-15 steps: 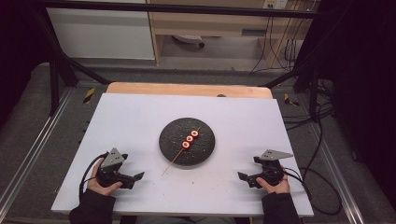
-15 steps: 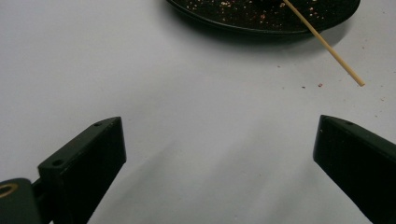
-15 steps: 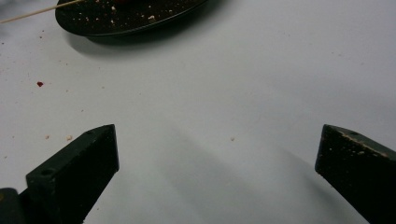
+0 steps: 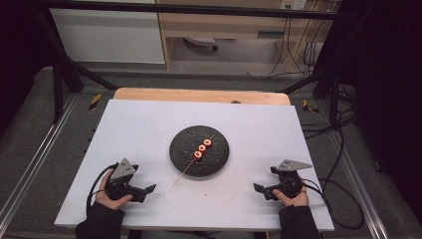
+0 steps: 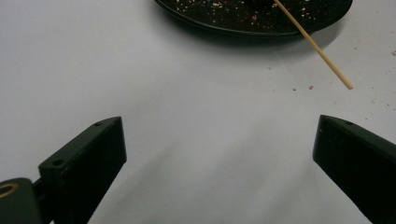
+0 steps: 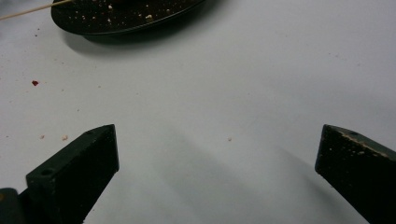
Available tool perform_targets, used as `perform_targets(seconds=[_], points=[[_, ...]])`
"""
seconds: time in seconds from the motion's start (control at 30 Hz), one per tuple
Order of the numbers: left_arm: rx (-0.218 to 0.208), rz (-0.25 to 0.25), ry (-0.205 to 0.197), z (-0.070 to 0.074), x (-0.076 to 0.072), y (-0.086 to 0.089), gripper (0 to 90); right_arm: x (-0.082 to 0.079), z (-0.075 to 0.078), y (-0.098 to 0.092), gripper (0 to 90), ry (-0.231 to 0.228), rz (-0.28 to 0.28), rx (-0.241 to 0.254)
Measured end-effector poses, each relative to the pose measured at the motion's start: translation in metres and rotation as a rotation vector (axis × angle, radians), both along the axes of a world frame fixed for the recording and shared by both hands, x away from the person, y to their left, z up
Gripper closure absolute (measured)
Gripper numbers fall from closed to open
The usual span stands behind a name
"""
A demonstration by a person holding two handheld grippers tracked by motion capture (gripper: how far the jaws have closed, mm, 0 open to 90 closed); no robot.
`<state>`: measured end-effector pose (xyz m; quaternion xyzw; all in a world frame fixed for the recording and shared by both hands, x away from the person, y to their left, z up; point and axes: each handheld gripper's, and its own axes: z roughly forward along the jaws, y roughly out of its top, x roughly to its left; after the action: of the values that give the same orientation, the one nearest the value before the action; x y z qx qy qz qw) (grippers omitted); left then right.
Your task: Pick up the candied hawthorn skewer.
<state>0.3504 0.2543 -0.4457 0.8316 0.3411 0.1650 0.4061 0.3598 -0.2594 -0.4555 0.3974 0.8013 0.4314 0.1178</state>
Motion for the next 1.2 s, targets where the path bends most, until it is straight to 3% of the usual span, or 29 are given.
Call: perform_targets(seconds=[0.37,0.6,0.83,1.03,1.2], points=[[0.005,-0.014,0.008,0.003,-0.001,-0.015,2.7,0.0,0.0,0.0,0.6,0.0,0.0,0.0],[-0.002,0.004,0.011,0.012,0.0,-0.026,4.1,0.0,0.0,0.0,0.6,-0.003,-0.002,-0.005],[0.022,0.014,0.029,0.023,0.003,-0.044,6.0,-0.001,0.001,0.0,0.6,-0.002,-0.002,-0.005],[0.044,0.016,0.052,0.03,0.007,-0.064,10.8,0.0,0.001,0.0,0.6,-0.005,-0.004,-0.007],[0.06,0.007,0.08,0.032,0.01,-0.08,22.7,-0.001,0.001,0.0,0.6,-0.003,-0.005,-0.01]])
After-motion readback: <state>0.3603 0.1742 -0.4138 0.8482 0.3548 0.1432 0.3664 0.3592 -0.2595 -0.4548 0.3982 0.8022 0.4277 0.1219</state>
